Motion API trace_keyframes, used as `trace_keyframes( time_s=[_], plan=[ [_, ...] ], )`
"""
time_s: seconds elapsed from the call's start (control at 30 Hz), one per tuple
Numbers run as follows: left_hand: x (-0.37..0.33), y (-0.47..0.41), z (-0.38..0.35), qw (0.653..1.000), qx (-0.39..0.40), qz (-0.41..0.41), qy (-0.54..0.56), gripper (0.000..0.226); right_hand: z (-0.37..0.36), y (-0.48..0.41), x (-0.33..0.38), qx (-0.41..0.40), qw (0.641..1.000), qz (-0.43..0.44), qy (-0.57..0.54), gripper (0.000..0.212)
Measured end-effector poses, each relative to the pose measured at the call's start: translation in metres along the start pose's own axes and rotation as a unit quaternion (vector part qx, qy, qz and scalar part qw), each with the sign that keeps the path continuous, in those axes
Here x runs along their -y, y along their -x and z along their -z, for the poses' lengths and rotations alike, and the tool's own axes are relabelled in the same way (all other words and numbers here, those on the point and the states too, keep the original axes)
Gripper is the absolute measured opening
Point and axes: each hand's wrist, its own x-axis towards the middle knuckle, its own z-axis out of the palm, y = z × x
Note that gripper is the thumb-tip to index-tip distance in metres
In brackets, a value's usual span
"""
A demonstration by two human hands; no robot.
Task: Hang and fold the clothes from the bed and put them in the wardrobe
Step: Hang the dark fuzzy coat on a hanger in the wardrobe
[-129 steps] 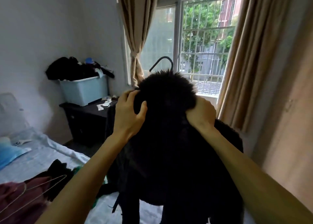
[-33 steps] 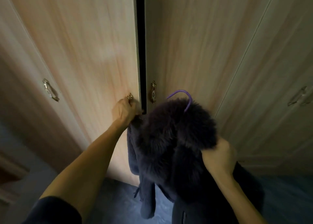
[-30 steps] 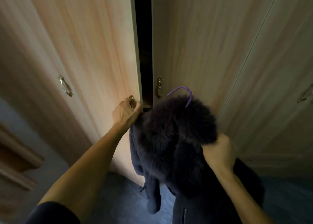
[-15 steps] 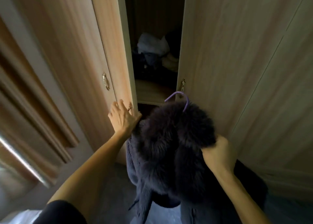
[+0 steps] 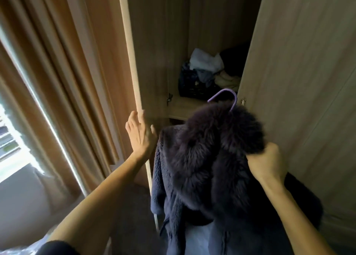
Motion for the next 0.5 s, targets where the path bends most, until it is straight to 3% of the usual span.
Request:
trace_keyframes(
  time_s=[0.2, 0.5],
  plan=[
    [-0.034, -0.012, 0.028, 0.983, -0.009, -0.163, 0.08, 0.034, -0.004, 0.012, 0.029, -0.039, 0.999, 0.006, -0.022, 0.033],
    [-0.116, -0.07, 0.029, 0.962, 0.056, -0.227, 0.14, 0.037, -0.007, -0.019, 0.035, -0.084, 0.994, -0.036, -0.054, 0.04]
  ],
)
